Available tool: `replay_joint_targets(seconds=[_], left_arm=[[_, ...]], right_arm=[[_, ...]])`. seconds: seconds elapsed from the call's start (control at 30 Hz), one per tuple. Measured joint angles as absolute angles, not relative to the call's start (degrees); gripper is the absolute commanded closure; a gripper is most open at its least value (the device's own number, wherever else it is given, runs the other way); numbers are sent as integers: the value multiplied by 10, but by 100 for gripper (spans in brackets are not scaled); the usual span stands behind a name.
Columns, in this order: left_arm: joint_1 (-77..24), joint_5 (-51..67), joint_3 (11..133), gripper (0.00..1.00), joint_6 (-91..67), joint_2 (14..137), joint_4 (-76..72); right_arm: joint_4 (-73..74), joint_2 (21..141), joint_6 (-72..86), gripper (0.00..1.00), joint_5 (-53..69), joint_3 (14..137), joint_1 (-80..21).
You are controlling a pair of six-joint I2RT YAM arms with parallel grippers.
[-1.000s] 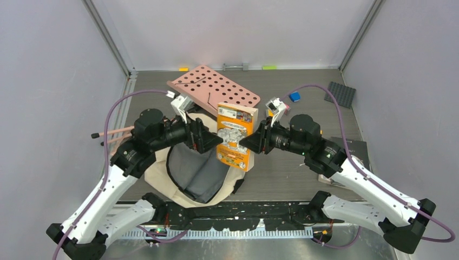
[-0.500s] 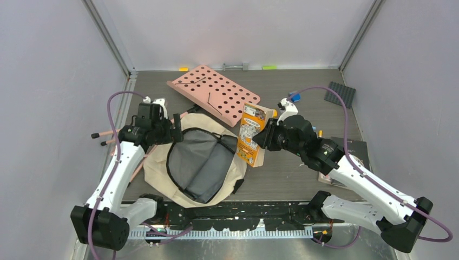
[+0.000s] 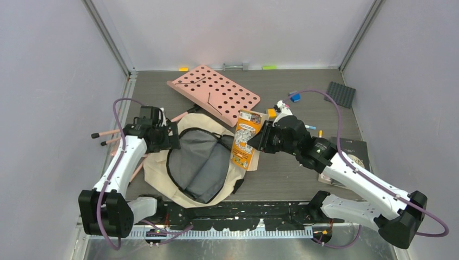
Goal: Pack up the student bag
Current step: Place the book in the student bag.
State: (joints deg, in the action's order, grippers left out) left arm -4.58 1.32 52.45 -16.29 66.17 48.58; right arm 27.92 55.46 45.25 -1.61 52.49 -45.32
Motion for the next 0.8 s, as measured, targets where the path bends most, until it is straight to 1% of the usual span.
replay_joint_targets(seconds=[0.03, 0.1, 0.13, 0.17, 0.2, 0.23, 0.27, 0.3, 0.43, 0.67, 0.8], left_arm=[[-46, 23, 524, 22, -164, 665, 486], [-46, 44, 524, 43, -165, 670, 484], [-45, 58, 523, 60, -168, 674, 482], [-45, 71, 523, 72, -171, 679, 482], [-45, 83, 523, 81, -173, 683, 481], [-45, 92, 522, 90, -175, 685, 480], [-45, 102, 522, 96, -172, 687, 479], [-45, 111, 522, 100, -172, 686, 478], [-45, 130, 520, 100, -171, 657, 470], [-45, 171, 519, 100, -171, 526, 431], [-45, 195, 529, 100, -172, 489, 400]], right_arm=[[276, 560, 459, 99, -13, 525, -454], [263, 576, 477, 99, -7, 525, -461], [258, 582, 484, 99, -6, 525, -465], [249, 590, 495, 99, -5, 525, -472], [244, 595, 502, 99, -5, 525, -476], [237, 600, 513, 99, -7, 525, -482], [231, 603, 520, 99, -8, 524, -487], [222, 605, 529, 99, -11, 523, -494], [189, 613, 559, 99, -26, 516, -519], [129, 630, 612, 99, -82, 494, -570], [83, 640, 648, 99, -126, 461, -606]])
